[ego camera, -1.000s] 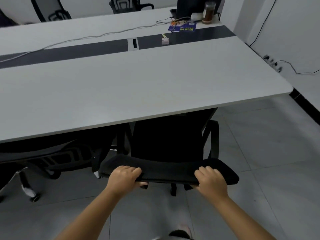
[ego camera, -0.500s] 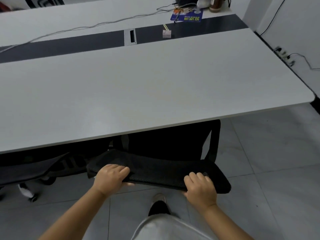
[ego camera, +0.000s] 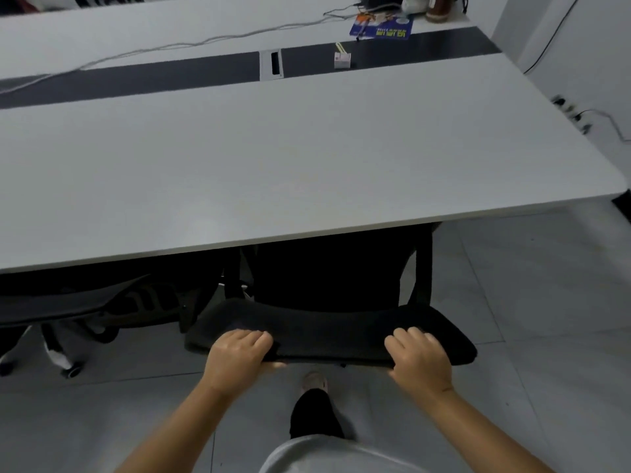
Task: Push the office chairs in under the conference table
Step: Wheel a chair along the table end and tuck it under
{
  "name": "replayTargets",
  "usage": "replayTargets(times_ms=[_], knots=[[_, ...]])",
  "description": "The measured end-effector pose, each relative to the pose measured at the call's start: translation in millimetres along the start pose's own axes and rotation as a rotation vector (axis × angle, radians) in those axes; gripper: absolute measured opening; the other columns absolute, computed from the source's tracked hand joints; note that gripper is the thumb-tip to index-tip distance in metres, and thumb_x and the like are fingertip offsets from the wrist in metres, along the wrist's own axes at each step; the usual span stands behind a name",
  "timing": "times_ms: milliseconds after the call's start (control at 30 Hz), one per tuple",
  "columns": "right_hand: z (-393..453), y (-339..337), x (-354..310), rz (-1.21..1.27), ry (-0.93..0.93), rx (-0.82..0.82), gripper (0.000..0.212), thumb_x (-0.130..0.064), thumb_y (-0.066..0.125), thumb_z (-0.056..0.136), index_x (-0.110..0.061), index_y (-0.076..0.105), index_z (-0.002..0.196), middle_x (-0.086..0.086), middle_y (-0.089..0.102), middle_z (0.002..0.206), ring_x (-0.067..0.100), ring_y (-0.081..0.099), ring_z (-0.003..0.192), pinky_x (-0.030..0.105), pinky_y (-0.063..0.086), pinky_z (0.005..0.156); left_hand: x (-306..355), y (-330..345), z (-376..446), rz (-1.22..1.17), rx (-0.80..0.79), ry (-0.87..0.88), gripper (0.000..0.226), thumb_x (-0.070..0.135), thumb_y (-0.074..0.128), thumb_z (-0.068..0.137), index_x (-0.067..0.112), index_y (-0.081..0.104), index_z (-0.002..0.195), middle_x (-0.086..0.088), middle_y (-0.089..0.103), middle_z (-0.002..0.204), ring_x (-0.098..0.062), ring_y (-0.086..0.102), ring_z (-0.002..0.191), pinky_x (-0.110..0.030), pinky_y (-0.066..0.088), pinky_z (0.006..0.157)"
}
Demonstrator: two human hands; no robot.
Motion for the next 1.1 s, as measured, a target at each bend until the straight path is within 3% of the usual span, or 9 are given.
replayTargets(times_ms=[300, 367, 467, 600, 667, 767, 867, 967, 1100], knots=[[-4.3, 7.3, 24.4, 0.000, -0.038, -0.104, 0.045, -0.011, 0.091, 0.019, -0.011, 0.053, 0.042, 0.001, 0.047, 0.042, 0.019, 0.046, 0.036, 0.021, 0.027, 0.043, 18.8, -1.4, 6.1, 0.102, -0.015, -0.008, 0.081, 0.055, 0.006, 0.094, 0.018, 0.059, 0.044, 0.006, 0.052, 0.037, -0.007, 0.051, 0.033, -0.015, 0.038, 0.035], [1.1, 10.4, 23.7, 0.001, -0.025, -0.132, 0.042, -0.011, 0.090, 0.022, -0.012, 0.053, 0.042, 0.001, 0.047, 0.042, 0.019, 0.047, 0.036, 0.024, 0.032, 0.038, 12.7, 3.4, 11.2, 0.104, -0.069, -0.003, 0.072, 0.063, 0.022, 0.088, 0.019, 0.058, 0.044, 0.006, 0.051, 0.037, -0.007, 0.050, 0.032, -0.014, 0.038, 0.035], [11.7, 13.5, 32.7, -0.043, -0.049, -0.023, 0.020, -0.004, 0.063, 0.059, -0.012, 0.052, 0.044, 0.002, 0.046, 0.043, 0.020, 0.048, 0.037, 0.022, 0.025, 0.046, 8.9, 11.8, 24.0, 0.093, -0.118, 0.019, 0.055, 0.065, 0.046, 0.069, 0.018, 0.057, 0.043, 0.005, 0.050, 0.035, -0.008, 0.048, 0.032, -0.014, 0.036, 0.035], [40.1, 12.3, 53.0, -0.007, -0.037, 0.126, 0.064, -0.035, 0.023, 0.096, -0.010, 0.053, 0.045, 0.004, 0.049, 0.044, 0.020, 0.050, 0.038, 0.024, 0.032, 0.043, 1.8, 24.1, 49.2, 0.114, -0.103, -0.004, 0.048, 0.062, 0.072, 0.057, 0.019, 0.056, 0.043, 0.004, 0.047, 0.033, -0.009, 0.047, 0.030, -0.015, 0.034, 0.033], [61.1, 12.3, 59.3, -0.041, -0.041, 0.067, 0.060, -0.044, 0.042, 0.091, -0.008, 0.055, 0.046, 0.006, 0.051, 0.044, 0.020, 0.051, 0.039, 0.021, 0.036, 0.037, -0.5, 29.1, 64.5, 0.152, -0.137, -0.023, 0.048, 0.052, 0.090, 0.032, 0.018, 0.058, 0.045, 0.003, 0.049, 0.033, -0.010, 0.049, 0.030, -0.014, 0.034, 0.033], [87.8, 14.1, 76.2, -0.109, -0.016, -0.080, 0.039, -0.020, 0.092, 0.039, -0.005, 0.058, 0.048, 0.009, 0.052, 0.045, 0.024, 0.052, 0.038, 0.023, 0.038, 0.035, -3.1, 43.3, 85.2, 0.169, -0.189, -0.065, 0.050, 0.055, 0.088, 0.028, 0.019, 0.059, 0.045, 0.003, 0.050, 0.033, -0.008, 0.050, 0.031, -0.013, 0.033, 0.034], [107.4, 15.5, 103.5, -0.131, 0.077, -0.139, 0.046, -0.006, 0.093, 0.019, -0.003, 0.064, 0.054, 0.011, 0.055, 0.048, 0.029, 0.053, 0.039, 0.030, 0.043, 0.037, 7.9, 53.4, 114.2, 0.065, -0.280, -0.066, 0.050, 0.066, 0.076, 0.047, 0.019, 0.060, 0.053, 0.003, 0.057, 0.041, -0.010, 0.056, 0.040, -0.016, 0.035, 0.038], [123.7, 14.4, 122.3, -0.089, 0.216, -0.147, 0.047, 0.006, 0.089, 0.020, 0.002, 0.067, 0.061, 0.016, 0.059, 0.052, 0.034, 0.058, 0.042, 0.039, 0.050, 0.045, 7.8, 70.3, 137.5, -0.084, -0.430, -0.161, 0.048, 0.055, 0.044, 0.088, 0.009, 0.054, 0.098, -0.009, 0.066, 0.092, -0.025, 0.061, 0.085, -0.031, 0.031, 0.061], [124.3, 20.3, 124.2, -0.077, 0.254, -0.180, 0.045, 0.005, 0.089, 0.022, 0.001, 0.067, 0.061, 0.016, 0.062, 0.055, 0.033, 0.060, 0.046, 0.039, 0.051, 0.050, 4.9, 60.8, 140.7, 0.030, -0.351, -0.085, 0.049, 0.065, 0.075, 0.051, 0.019, 0.059, 0.053, 0.001, 0.056, 0.040, -0.011, 0.054, 0.038, -0.017, 0.031, 0.035]])
Point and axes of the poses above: each hand's wrist, its own z-axis towards the middle knuckle, its own y-axis out of the palm, x = y × z, the point moved 6 cm from there along z, towards the middle knuckle
